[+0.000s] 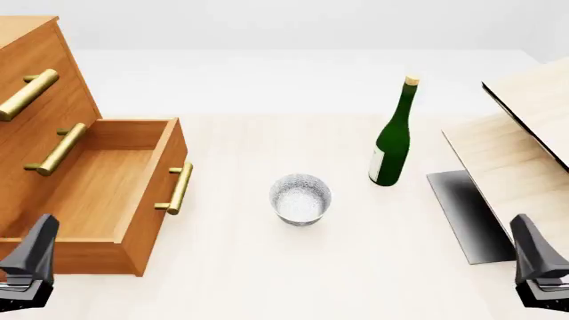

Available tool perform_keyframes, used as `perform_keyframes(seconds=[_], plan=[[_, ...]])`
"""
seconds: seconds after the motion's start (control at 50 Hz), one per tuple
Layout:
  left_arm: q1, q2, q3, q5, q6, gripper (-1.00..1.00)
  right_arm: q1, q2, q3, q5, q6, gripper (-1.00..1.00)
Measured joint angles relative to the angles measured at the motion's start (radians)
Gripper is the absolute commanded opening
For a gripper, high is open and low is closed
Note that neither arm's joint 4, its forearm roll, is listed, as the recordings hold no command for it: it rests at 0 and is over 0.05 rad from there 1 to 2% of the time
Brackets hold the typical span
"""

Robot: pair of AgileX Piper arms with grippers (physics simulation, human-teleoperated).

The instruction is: Put the bowl in the bottom drawer of the cabinet.

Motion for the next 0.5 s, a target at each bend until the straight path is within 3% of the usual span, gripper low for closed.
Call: perform_keyframes(seconds=[0.34, 0.5], plan=[[-0.024, 0.000, 0.000, -0.001, -0.011, 1.00, 0.001, 0.013, -0.001, -0.010, -0.002, 1.00], [-0.078, -0.001, -0.028, 0.007, -0.013, 1.00, 0.001, 0.016, -0.001, -0.013, -0.003, 1.00]])
